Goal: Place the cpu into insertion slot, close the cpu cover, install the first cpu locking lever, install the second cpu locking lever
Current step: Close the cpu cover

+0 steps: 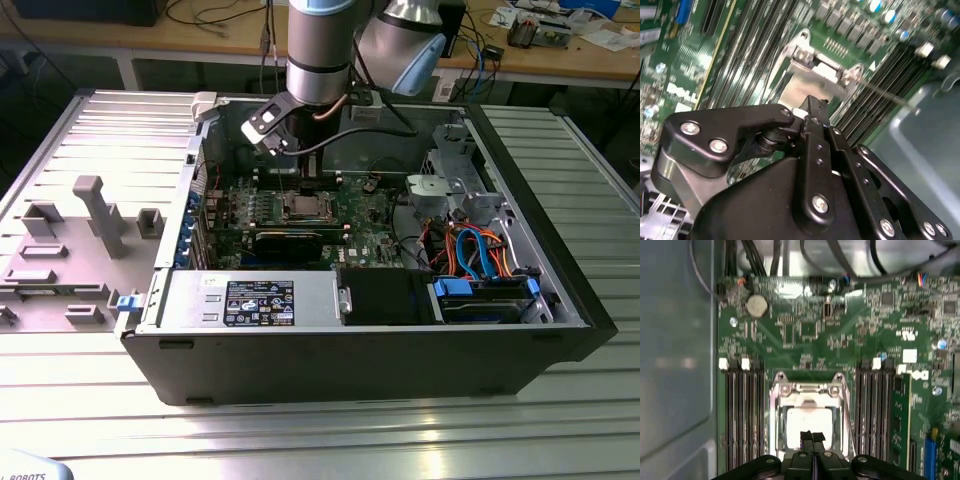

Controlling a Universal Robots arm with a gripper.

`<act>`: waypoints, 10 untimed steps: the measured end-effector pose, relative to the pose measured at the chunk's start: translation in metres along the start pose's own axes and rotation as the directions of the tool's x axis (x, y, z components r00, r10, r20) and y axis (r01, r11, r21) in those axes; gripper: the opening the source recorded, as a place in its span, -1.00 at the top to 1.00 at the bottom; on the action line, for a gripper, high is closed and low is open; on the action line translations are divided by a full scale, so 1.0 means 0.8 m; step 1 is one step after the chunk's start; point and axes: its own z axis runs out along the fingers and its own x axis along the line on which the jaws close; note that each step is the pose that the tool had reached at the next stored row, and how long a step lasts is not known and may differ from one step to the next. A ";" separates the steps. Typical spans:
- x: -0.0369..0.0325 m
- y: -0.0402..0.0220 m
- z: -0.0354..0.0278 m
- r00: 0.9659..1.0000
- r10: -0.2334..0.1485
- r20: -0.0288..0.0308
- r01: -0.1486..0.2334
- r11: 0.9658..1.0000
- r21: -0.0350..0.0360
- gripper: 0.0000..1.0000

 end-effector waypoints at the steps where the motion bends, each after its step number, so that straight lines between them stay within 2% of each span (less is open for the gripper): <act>1: 0.0000 -0.0053 0.0023 1.000 0.000 0.000 0.000 1.000 0.004 0.79; 2: 0.0000 -0.0088 0.0043 1.000 0.000 0.000 0.000 1.000 0.007 0.79; 6: 0.0000 -0.0158 0.0098 1.000 -0.006 0.000 0.006 1.000 0.009 0.79; 8: -0.0001 -0.0228 0.0159 1.000 -0.022 0.000 0.022 1.000 0.009 0.79; 10: -0.0001 -0.0235 0.0181 0.999 -0.035 0.002 0.035 0.999 0.010 0.79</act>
